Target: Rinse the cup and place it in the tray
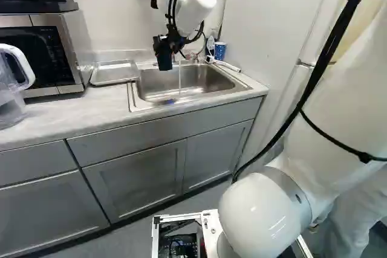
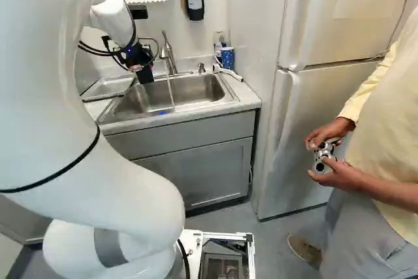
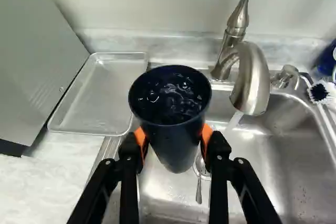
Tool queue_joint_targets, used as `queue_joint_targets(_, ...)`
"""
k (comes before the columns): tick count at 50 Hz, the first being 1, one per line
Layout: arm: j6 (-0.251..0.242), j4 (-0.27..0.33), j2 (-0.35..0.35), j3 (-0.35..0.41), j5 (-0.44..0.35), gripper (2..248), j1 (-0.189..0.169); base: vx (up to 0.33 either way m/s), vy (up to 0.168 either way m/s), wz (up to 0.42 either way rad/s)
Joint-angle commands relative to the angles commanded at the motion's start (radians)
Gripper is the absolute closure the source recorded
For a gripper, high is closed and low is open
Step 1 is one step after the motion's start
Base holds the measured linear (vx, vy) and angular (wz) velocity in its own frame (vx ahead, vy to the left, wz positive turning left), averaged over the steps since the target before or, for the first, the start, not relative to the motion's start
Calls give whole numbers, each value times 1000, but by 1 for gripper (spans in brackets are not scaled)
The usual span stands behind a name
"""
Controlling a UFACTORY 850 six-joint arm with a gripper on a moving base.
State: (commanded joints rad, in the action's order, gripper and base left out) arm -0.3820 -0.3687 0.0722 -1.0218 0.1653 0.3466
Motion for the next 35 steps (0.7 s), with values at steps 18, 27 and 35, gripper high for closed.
queue_joint_targets(18,0,0,8,-32,-49,130,24,0,0,0)
queue_joint_targets(27,0,0,10,-49,-66,130,35,0,0,0)
queue_joint_targets(35,0,0,16,-56,-74,130,36,0,0,0)
